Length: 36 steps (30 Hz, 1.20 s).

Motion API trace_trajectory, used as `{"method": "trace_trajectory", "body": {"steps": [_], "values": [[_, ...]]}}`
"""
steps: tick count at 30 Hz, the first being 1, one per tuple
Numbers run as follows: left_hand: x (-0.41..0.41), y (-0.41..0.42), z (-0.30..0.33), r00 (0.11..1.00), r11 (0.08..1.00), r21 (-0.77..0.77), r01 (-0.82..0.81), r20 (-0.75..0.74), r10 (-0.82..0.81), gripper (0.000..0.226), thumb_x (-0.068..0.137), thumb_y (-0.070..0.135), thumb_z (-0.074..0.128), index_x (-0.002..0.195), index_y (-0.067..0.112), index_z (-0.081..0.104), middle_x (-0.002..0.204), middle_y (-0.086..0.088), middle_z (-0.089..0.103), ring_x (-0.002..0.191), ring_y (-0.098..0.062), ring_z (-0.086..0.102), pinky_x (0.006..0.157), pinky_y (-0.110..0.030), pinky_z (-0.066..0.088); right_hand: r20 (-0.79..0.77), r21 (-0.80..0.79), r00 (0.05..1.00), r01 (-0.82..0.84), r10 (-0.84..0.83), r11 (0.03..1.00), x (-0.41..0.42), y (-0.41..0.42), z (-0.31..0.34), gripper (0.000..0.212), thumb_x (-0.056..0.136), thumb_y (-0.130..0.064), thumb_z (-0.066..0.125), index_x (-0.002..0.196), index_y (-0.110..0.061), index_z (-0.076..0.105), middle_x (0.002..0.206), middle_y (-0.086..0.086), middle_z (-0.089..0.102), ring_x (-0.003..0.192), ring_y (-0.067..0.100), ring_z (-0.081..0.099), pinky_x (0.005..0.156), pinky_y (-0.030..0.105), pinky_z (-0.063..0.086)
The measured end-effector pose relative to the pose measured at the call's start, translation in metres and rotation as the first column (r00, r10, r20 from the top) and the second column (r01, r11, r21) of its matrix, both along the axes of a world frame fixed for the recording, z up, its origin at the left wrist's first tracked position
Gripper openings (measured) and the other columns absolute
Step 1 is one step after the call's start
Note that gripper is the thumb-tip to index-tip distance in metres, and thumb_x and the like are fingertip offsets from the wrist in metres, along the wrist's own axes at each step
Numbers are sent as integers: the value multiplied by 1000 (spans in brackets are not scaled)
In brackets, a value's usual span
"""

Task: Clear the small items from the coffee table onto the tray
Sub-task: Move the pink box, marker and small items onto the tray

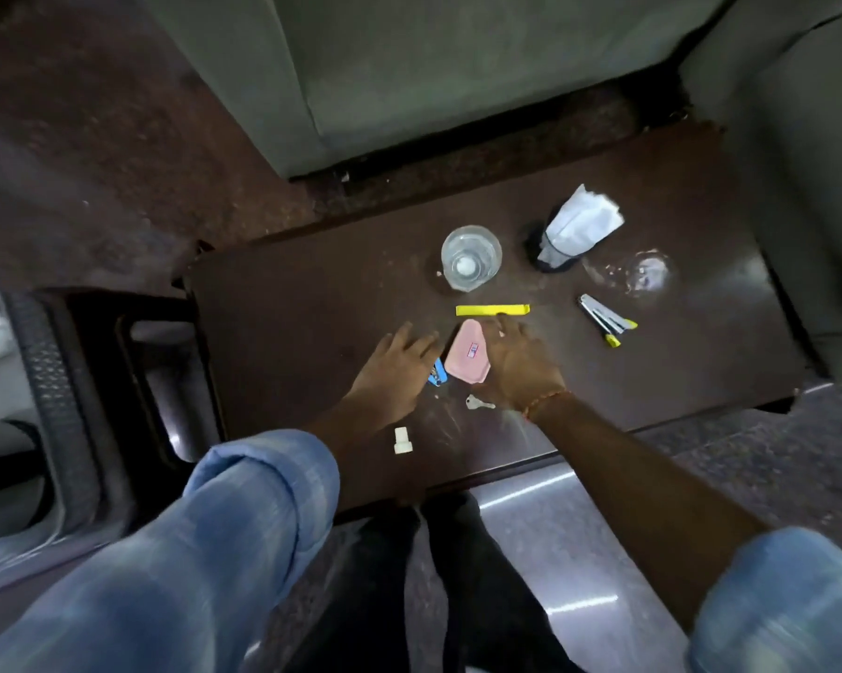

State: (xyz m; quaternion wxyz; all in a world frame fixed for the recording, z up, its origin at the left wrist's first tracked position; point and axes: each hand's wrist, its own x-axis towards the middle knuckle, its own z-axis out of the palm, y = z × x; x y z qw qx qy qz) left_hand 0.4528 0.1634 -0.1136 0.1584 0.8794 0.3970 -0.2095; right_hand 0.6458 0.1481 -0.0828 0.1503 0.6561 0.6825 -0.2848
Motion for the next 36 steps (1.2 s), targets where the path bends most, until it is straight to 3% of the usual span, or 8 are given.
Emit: {"method": "trace_trajectory", "body": {"steps": [4, 11, 17, 21, 26, 31, 36], "values": [[5, 1, -36, 996, 995, 41, 86, -28, -85, 69, 88, 14, 58, 149, 14, 26, 152, -4, 31, 144, -36, 17, 117, -48, 19, 82, 16, 991, -103, 101, 995, -2, 2, -42, 119, 59, -52, 83, 152, -13, 19, 145, 16, 39, 130, 34, 40, 110, 44, 32], [-9, 1, -47, 993, 978, 168, 121, -30, -117, 32, 94, 19, 48, 124, 14, 55, 125, -6, 55, 126, -31, 44, 117, -49, 21, 106, 148, 993, -73, 58, 986, -7, -1, -54, 118, 54, -57, 79, 148, -6, 28, 130, 15, 50, 118, 33, 48, 108, 43, 32], [-43, 4, 27, 994, 962, 256, 99, 9, -105, 28, 89, 34, 61, 111, 18, 65, 111, -2, 64, 116, -27, 55, 113, -49, 32, 72, 174, 996, 36, -49, 984, -21, -5, 18, 114, 51, -56, 77, 143, -4, 36, 124, 18, 55, 115, 37, 51, 108, 47, 35], [-84, 12, 109, 998, 923, 381, 57, -5, -60, 24, 83, 41, 65, 99, 23, 70, 99, 2, 67, 105, -22, 60, 108, -45, 39, 5, 208, 994, 103, -107, 973, -52, -1, 89, 112, 52, -65, 69, 150, -26, 30, 113, 11, 60, 106, 33, 56, 98, 43, 40], [-173, 16, 203, 999, 886, 463, -31, 0, 34, 24, 73, 44, 71, 87, 24, 71, 88, 5, 69, 93, -19, 63, 100, -37, 46, -46, 192, 998, 48, -40, 980, -133, 18, 161, 107, 53, -84, 58, 142, -28, 38, 120, 16, 61, 111, 37, 58, 96, 43, 44], [-319, 2, 254, 975, 872, 437, -219, 56, 217, 39, 86, 47, 55, 111, 19, 64, 111, -4, 63, 108, -27, 54, 97, -40, 40, -126, 253, 990, -36, 70, 967, -268, 33, 209, 102, 49, -89, 53, 127, -25, 46, 118, 14, 63, 110, 35, 59, 92, 44, 45], [-479, -24, 269, 926, 833, 408, -374, 124, 355, 41, 84, 46, 62, 116, 20, 63, 119, -2, 63, 111, -24, 55, 94, -38, 45, -122, 254, 989, -53, 87, 966, -419, 34, 221, 104, 43, -94, 46, 118, -22, 50, 117, 14, 65, 110, 35, 58, 91, 46, 41]]}}
